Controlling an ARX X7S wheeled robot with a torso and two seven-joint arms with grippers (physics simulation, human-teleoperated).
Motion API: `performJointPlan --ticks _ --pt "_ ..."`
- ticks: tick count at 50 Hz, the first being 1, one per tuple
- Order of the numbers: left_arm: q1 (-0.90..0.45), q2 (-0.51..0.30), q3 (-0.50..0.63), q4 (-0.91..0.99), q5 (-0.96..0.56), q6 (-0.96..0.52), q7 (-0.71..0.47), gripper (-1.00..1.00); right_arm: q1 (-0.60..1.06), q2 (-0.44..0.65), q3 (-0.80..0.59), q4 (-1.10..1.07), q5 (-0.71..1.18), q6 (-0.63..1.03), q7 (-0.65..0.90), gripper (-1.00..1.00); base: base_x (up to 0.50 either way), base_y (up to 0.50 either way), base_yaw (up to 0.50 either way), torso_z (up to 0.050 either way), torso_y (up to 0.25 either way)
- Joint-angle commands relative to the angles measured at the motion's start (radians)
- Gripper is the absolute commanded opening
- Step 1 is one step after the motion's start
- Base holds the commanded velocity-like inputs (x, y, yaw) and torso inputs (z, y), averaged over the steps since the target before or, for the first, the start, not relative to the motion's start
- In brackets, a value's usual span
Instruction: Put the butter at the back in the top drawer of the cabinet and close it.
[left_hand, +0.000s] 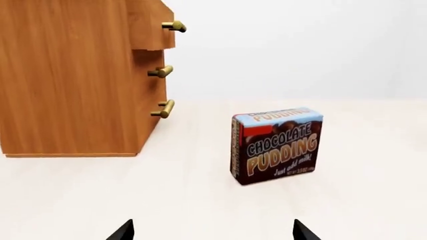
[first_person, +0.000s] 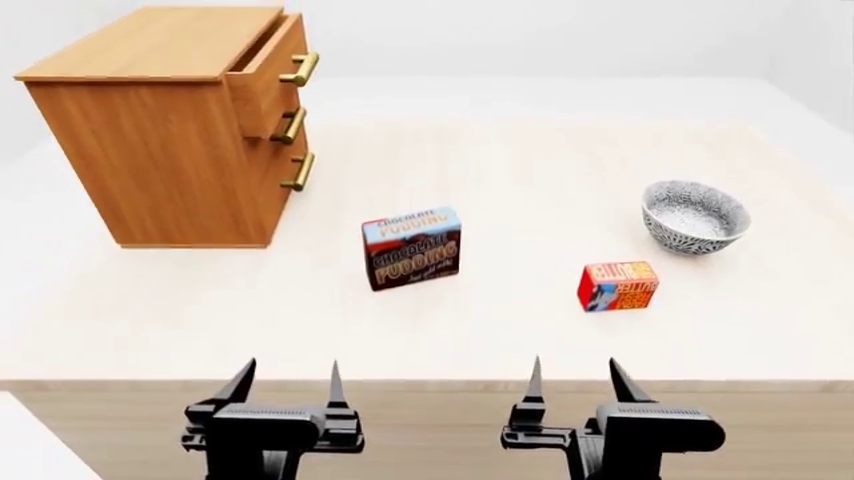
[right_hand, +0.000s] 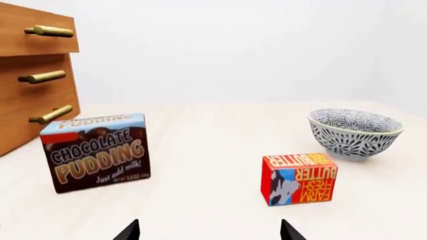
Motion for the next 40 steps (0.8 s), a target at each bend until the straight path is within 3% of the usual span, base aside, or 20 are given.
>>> performJointPlan --ticks 1,17,19,21,22,24,27,32,40 --pt "-0.001 -0.016 0.009 0.040 -0.026 -0.017 -0.006 1.00 -0.001 0.015 -0.022 -0.032 -0.001 0.005 0.018 1.00 0.00 0.00 0.00 0.050 0.000" --pt "0.080 -0.040 0.016 0.141 -0.016 0.038 -0.037 1.00 -0.072 0.034 -0.053 -0.105 -0.027 -0.056 0.051 1.00 0.00 0.00 0.00 0.041 0.000" --pt "-0.045 -0.072 0.001 0.399 -0.067 -0.262 -0.071 1.00 -0.078 0.036 -0.058 -0.112 -0.037 -0.060 0.058 1.00 0.00 0.00 0.00 0.000 0.000" --pt "-0.162 -0.082 -0.017 0.499 -0.113 -0.533 -0.092 1.00 -0.078 0.036 -0.065 -0.111 -0.047 -0.062 0.064 1.00 0.00 0.00 0.00 0.000 0.000" --pt "-0.198 -0.083 -0.023 0.509 -0.126 -0.576 -0.094 1.00 -0.078 0.037 -0.068 -0.111 -0.053 -0.063 0.067 1.00 0.00 0.00 0.00 0.000 0.000" --pt "-0.244 -0.085 -0.032 0.513 -0.142 -0.619 -0.096 1.00 0.183 0.059 -0.036 -0.083 0.014 0.192 0.023 1.00 0.00 0.00 0.00 0.000 0.000" --pt "-0.285 -0.089 -0.039 0.514 -0.153 -0.645 -0.096 1.00 0.484 0.070 -0.023 0.062 0.044 0.307 -0.015 1.00 0.00 0.00 0.00 0.000 0.000" --pt "-0.311 -0.094 -0.039 0.531 -0.160 -0.659 -0.098 1.00 0.583 0.074 -0.027 0.112 0.047 0.342 -0.023 1.00 0.00 0.00 0.00 0.000 0.000" --pt "-0.315 -0.101 -0.041 0.570 -0.166 -0.669 -0.109 1.00 0.588 0.077 -0.026 0.079 0.056 0.352 -0.016 1.00 0.00 0.00 0.00 0.000 0.000"
